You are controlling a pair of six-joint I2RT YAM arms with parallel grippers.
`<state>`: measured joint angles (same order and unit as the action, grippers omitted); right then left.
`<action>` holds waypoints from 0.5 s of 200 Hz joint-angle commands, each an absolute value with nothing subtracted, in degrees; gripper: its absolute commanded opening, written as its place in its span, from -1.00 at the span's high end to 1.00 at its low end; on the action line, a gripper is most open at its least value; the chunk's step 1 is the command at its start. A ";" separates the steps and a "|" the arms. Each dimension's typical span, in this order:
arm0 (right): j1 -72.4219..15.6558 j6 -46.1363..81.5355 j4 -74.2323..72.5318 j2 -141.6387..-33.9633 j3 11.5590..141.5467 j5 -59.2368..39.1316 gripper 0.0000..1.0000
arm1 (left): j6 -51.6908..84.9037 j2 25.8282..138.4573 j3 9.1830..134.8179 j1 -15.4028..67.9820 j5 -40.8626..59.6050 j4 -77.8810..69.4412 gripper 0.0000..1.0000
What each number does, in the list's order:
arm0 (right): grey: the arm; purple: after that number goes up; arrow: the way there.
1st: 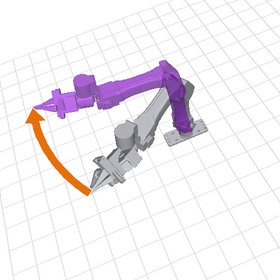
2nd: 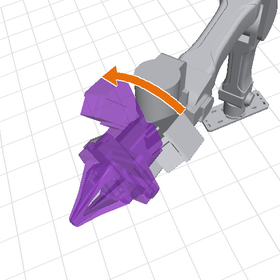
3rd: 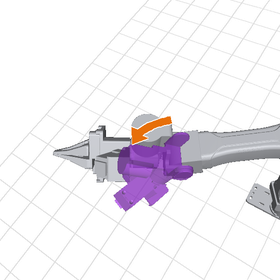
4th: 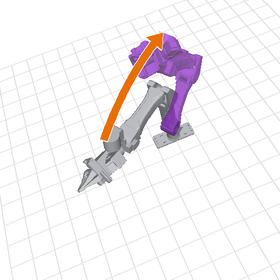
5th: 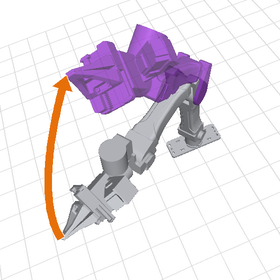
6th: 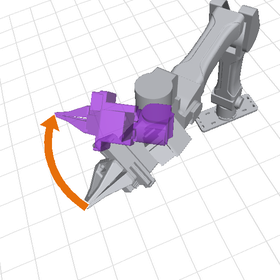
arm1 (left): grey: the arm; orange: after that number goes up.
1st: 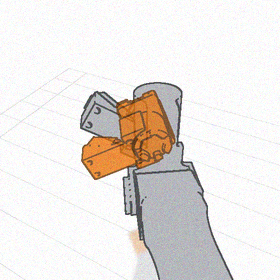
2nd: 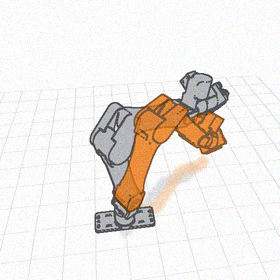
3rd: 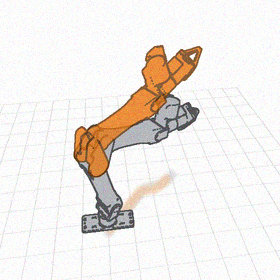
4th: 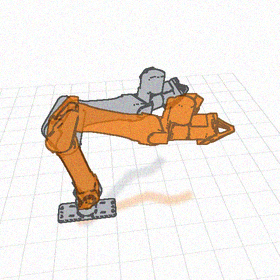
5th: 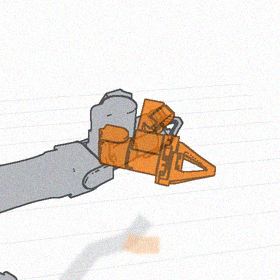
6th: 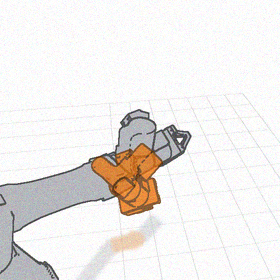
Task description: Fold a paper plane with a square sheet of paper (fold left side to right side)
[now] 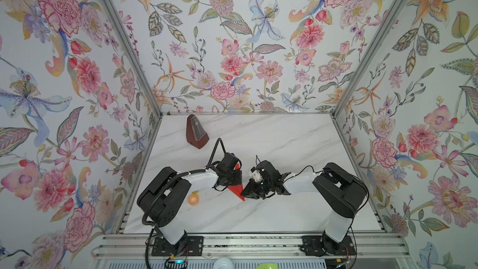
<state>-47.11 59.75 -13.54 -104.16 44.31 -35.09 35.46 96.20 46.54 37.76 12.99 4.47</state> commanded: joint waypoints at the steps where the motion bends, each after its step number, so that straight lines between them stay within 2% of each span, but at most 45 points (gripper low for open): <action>1: -47.06 58.77 -6.94 -106.81 43.51 -32.70 0.68 | 36.14 94.24 46.54 36.70 10.55 6.15 1.00; 57: -46.97 58.75 -6.33 -106.26 43.51 -32.60 0.72 | 36.77 93.16 45.45 36.04 9.93 5.22 1.00; 100: -46.92 58.45 -5.68 -106.77 43.85 -32.35 0.95 | 36.82 95.15 45.29 35.81 11.49 3.53 1.00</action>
<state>-47.00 59.07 -12.29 -104.27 44.58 -34.50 36.12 94.48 45.98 36.84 13.04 5.19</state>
